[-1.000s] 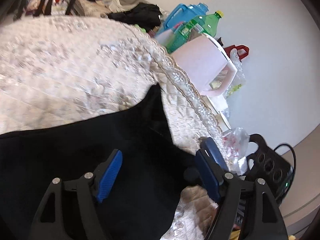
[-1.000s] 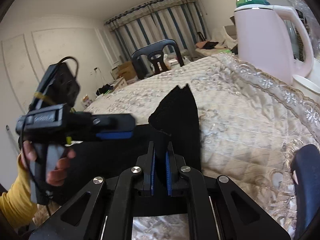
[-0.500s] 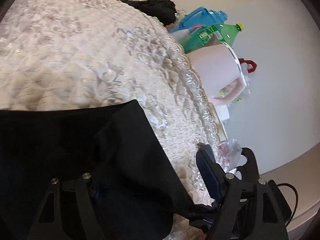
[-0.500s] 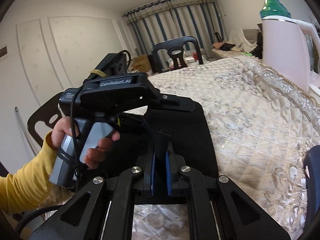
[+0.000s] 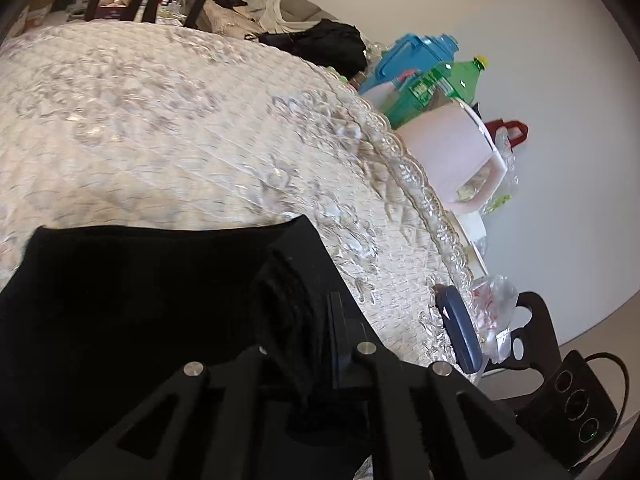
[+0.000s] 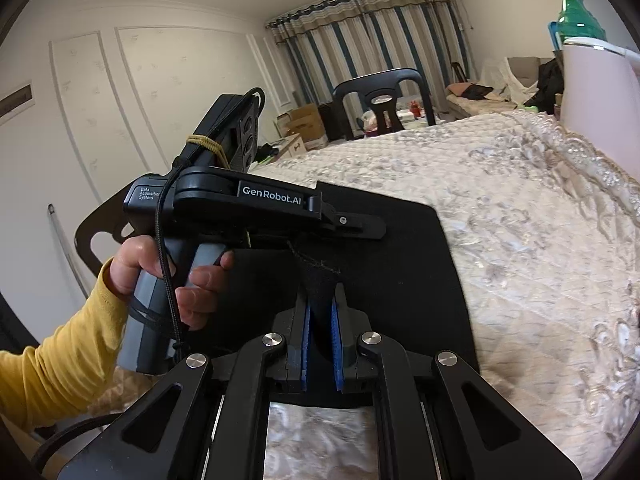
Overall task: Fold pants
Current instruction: 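Bring the right tool over the folded pants toward the left tool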
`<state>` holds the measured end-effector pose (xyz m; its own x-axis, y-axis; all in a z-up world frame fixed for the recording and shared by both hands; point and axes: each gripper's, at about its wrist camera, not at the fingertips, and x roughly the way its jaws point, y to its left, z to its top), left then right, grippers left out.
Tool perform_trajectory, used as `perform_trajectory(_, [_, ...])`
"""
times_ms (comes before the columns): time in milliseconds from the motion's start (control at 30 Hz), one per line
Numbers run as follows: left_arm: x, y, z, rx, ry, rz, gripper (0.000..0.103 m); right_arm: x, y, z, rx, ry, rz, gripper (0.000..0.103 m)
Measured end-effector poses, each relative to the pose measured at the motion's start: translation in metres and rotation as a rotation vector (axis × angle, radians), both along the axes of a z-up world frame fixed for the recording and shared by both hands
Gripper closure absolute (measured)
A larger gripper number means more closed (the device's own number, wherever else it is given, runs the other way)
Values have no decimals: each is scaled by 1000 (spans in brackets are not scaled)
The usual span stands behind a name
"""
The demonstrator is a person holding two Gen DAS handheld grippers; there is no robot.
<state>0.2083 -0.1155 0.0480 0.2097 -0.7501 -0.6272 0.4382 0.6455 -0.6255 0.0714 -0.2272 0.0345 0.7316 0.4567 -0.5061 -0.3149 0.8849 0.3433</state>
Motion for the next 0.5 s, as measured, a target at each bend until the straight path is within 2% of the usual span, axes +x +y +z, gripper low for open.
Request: perform_trajectory(500, [-14,76,2,-20,-17,92,93,11,42,1,43,-5,117,95])
